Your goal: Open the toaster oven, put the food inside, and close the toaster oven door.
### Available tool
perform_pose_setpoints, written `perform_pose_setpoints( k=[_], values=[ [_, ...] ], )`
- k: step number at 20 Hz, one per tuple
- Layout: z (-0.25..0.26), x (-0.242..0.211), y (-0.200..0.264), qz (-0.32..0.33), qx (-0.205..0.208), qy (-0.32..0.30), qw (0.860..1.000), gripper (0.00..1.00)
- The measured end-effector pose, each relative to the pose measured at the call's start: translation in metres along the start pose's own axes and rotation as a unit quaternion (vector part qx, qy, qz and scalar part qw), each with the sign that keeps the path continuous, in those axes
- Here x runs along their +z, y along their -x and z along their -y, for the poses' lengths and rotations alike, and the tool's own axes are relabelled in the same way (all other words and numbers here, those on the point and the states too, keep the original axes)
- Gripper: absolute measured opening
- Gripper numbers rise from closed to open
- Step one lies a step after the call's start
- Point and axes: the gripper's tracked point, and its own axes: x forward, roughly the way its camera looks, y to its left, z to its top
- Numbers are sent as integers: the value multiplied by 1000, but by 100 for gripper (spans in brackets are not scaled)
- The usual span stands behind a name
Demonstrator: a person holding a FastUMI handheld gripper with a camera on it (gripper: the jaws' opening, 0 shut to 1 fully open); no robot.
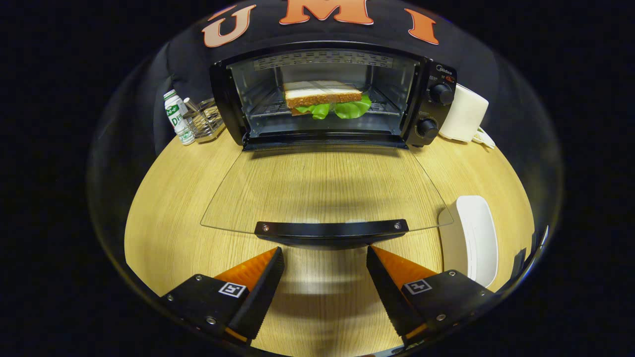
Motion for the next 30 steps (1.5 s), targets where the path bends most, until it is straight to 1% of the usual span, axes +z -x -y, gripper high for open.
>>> perform_pose_setpoints(
  k=[3, 9, 13, 22, 30],
  values=[
    [0, 9, 6, 17, 8, -13, 1000, 100],
    [-2, 29, 21, 44, 3, -8, 999, 100],
    [-2, 63, 30, 82, -3, 16, 996, 100],
    [-9, 140, 35, 139, -1, 10, 990, 100],
    [-7, 194, 24, 164, -10, 4, 986, 100]
  ],
)
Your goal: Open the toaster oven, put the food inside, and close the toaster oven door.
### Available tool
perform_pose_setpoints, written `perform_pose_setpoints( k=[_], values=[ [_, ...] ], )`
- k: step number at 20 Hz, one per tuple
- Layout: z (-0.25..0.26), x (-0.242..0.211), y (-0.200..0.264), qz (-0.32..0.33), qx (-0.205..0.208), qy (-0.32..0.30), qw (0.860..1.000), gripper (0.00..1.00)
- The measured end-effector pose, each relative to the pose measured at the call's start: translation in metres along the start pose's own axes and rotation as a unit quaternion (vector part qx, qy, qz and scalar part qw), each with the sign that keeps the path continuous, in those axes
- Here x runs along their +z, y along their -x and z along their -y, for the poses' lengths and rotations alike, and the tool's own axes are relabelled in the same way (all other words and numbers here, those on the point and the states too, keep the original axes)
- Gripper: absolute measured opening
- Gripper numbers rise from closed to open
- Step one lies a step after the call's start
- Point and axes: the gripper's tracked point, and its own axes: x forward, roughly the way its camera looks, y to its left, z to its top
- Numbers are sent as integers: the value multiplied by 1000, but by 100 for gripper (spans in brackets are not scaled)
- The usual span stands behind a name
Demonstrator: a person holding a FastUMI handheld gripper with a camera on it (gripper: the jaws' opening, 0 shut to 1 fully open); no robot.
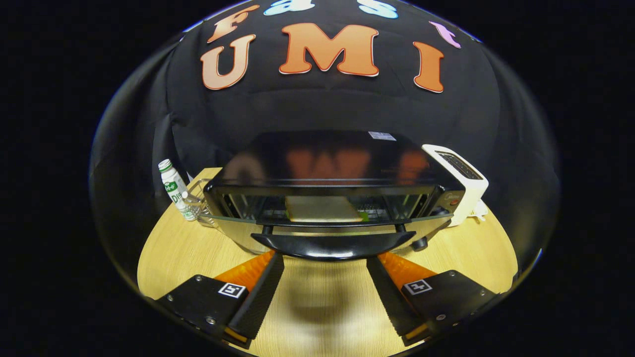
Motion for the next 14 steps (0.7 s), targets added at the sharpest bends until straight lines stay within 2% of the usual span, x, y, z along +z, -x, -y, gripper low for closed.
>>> perform_pose_setpoints(
  k=[3, 6, 11, 14],
  values=[
    [0, 23, -2, 32, 1, -4, 999, 100],
    [1, 12, 3, 13, 8, -15, 1000, 100],
    [26, 23, 38, 39, 3, -6, 999, 99],
    [50, 54, 62, 65, -3, -24, 998, 99]
  ],
)
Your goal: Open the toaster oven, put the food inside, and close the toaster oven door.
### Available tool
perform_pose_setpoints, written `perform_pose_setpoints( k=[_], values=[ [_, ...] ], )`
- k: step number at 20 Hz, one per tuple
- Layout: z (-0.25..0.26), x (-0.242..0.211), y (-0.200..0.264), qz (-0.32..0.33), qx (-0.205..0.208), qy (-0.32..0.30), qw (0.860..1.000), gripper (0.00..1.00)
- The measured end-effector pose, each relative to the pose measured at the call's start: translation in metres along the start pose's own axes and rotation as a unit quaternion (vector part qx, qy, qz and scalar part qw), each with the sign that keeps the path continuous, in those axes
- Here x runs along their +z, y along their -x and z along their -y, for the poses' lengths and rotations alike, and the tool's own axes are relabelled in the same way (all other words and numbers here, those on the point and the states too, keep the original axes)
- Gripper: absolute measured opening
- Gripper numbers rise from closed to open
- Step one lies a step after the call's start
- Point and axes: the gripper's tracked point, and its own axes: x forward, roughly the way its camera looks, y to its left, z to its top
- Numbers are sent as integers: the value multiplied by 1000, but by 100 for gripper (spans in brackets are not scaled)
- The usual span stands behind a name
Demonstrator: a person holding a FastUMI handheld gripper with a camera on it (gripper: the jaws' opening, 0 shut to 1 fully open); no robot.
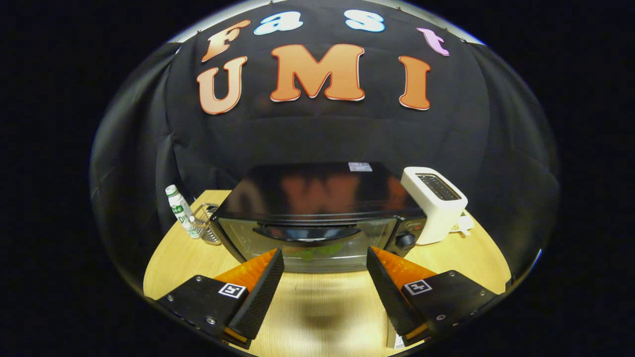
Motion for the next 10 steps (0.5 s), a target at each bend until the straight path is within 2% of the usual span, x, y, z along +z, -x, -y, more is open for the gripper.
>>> perform_pose_setpoints(
  k=[5, 10],
  values=[
    [28, 78, 38, 65, -10, -24, 998, 99],
    [49, 168, 91, 150, -16, -39, 988, 99]
  ],
)
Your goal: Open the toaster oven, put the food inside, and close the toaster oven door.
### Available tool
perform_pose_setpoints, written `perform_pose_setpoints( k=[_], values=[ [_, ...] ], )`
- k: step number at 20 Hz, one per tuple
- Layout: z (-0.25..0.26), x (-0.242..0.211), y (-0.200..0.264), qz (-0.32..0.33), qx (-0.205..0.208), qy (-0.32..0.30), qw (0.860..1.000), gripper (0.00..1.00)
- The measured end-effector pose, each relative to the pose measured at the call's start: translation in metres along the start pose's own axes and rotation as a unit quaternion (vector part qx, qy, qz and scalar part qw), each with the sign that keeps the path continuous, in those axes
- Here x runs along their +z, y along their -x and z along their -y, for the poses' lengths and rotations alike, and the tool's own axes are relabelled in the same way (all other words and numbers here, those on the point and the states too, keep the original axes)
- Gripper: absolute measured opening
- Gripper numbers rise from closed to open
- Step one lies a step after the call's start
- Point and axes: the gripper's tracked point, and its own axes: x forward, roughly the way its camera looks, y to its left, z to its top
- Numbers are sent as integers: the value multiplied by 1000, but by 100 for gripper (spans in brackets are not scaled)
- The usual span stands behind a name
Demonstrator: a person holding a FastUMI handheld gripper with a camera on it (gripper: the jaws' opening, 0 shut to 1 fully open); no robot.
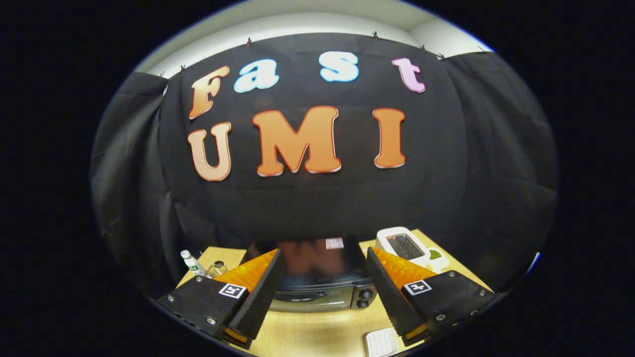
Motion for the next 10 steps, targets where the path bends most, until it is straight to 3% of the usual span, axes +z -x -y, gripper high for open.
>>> perform_pose_setpoints(
  k=[4, 10],
  values=[
    [6, 31, 27, 21, -1, 4, 1000, 99],
    [10, 9, 57, 20, 10, 10, 1000, 99]
  ],
)
